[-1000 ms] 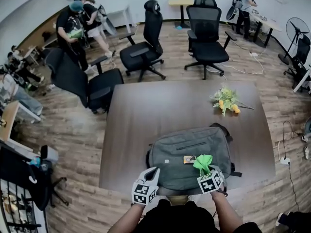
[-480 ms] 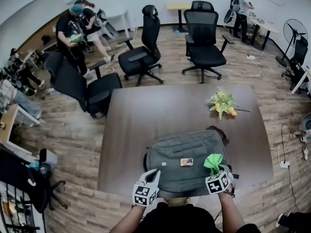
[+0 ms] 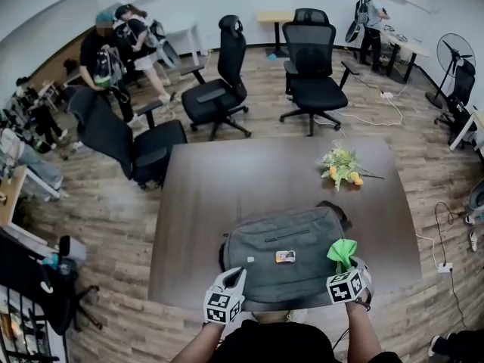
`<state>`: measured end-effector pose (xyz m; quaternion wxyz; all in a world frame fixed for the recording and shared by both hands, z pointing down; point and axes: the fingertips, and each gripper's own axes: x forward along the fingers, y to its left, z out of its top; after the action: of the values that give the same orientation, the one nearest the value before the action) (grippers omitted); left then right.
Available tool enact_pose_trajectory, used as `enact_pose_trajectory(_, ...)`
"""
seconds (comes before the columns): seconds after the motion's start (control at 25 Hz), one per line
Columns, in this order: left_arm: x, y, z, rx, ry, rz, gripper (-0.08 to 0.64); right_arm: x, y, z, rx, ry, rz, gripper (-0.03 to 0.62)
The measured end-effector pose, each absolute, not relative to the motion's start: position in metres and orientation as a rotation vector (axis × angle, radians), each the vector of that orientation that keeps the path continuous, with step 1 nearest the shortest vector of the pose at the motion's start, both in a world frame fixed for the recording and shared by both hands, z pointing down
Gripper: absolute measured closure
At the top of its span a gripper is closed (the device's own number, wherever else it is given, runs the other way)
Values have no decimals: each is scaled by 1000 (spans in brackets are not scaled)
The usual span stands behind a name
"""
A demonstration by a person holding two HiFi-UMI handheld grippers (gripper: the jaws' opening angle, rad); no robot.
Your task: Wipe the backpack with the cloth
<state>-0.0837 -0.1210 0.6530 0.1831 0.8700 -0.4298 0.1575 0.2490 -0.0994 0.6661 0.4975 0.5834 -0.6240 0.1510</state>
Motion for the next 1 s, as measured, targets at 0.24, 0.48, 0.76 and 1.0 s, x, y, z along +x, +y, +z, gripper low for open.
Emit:
enact_pose_trajectory(0.24, -82, -120, 653, 2455, -1211, 450, 545, 268, -98, 659, 1444, -1480, 325, 482)
enact_pose_trajectory(0.48, -79, -125, 639, 2469, -1217, 413, 545, 249, -111, 626, 1559, -1665, 304, 482)
enact_pose_trajectory(0.76, -87, -149, 569, 2528, -1302, 224, 545, 192, -132, 534, 1703, -2102, 144, 482)
enact_pose_trajectory(1.0, -97, -166, 505, 2575, -1391, 46, 545, 146, -131, 449, 1704, -2358, -191, 486)
